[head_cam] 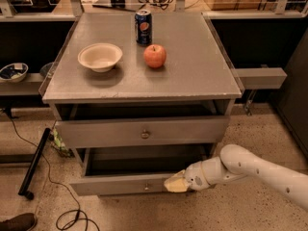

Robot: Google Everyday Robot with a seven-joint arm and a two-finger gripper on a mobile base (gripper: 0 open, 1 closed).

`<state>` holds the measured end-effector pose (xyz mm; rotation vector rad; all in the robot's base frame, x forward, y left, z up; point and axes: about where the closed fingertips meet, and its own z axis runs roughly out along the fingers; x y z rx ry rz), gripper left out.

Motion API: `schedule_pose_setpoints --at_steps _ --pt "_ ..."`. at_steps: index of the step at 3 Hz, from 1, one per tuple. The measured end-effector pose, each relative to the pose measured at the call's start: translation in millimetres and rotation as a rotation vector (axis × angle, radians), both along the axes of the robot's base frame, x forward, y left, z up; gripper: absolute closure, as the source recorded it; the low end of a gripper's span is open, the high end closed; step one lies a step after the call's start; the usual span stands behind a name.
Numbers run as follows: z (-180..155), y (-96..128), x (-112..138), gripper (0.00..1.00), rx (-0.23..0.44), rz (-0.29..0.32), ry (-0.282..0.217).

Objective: Open middle drawer

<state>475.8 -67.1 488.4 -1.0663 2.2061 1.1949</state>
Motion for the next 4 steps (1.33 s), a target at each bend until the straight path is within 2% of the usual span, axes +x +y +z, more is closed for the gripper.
schedule_pose_setpoints --at_steps 1,2,4 --pt "0.0 0.1 0.0 0.84 0.0 0.0 0.0" --pt "0.0 0.1 0.0 0.53 0.0 0.0 0.0" --pt "0.0 0.1 -0.1 0.07 0.0 0.0 0.0"
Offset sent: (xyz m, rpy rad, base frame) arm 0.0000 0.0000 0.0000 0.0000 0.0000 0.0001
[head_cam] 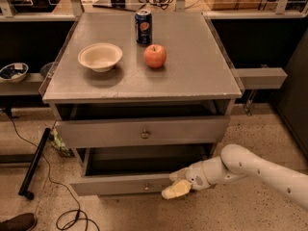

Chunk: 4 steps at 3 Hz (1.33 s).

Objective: Open middle drawer

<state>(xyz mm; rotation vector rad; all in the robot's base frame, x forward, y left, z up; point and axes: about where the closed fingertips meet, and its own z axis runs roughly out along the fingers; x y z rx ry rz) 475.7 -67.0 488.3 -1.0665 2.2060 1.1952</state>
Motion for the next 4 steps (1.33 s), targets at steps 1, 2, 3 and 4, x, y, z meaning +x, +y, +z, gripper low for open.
schedule_pose_setpoints --at_steps 1,2,3,4 --pt "0 0 0 0.0 0.0 0.0 0.0" --pt "0 0 0 0.0 0.0 0.0 0.0" --pt "3 0 0 0.0 0.0 0.0 0.0" --pt "39 -2 4 0.0 -0.017 -0.005 -0.075"
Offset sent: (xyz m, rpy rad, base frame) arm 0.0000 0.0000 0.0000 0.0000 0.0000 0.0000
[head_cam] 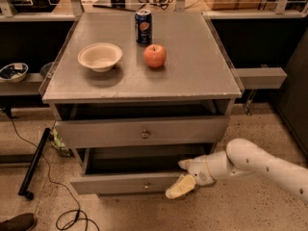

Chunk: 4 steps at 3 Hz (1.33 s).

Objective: Open middle drawer

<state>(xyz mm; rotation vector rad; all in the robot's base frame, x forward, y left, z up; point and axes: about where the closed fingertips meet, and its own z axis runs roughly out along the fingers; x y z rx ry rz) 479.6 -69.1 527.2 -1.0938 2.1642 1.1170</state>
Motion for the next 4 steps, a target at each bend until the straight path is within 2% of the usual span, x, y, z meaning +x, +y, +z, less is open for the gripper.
schedule_pose_setpoints --at_steps 1,2,3,4 --pt "9 -1 2 0.0 -0.007 0.001 -0.017" --pt "2 2 3 0.0 -0.015 0.002 -0.004" --pt "-20 11 14 0.0 -0.013 0.003 0.028" --pt "-54 38 36 0.0 0.018 0.025 0.093"
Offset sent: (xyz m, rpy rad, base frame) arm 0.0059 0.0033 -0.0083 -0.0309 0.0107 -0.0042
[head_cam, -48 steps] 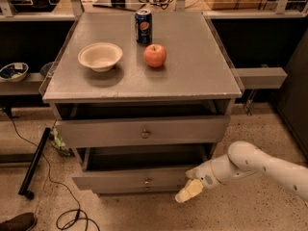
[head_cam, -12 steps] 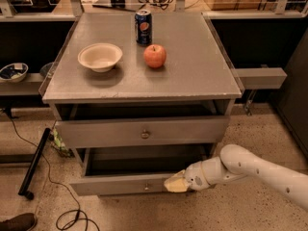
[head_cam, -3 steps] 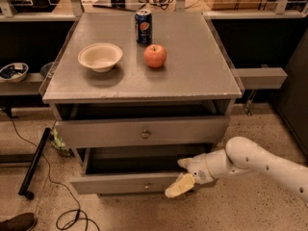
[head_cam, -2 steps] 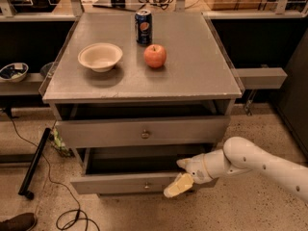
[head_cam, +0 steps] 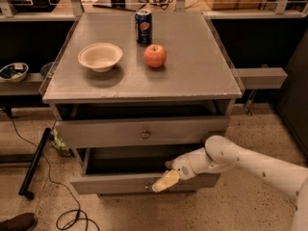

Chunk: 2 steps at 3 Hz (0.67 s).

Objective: Open middle drawer

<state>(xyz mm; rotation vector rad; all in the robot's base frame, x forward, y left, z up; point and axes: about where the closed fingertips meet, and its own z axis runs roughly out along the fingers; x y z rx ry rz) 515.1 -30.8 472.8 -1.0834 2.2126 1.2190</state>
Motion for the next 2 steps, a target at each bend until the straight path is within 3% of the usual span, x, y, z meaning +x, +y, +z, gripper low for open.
schedule_pose_setpoints --at_steps 1,2 --pt "-0.6 1.0 0.3 0.0 0.001 0.001 0.0" --pt "-1.4 4.9 -5.6 0.0 -0.107 0.01 -0.047"
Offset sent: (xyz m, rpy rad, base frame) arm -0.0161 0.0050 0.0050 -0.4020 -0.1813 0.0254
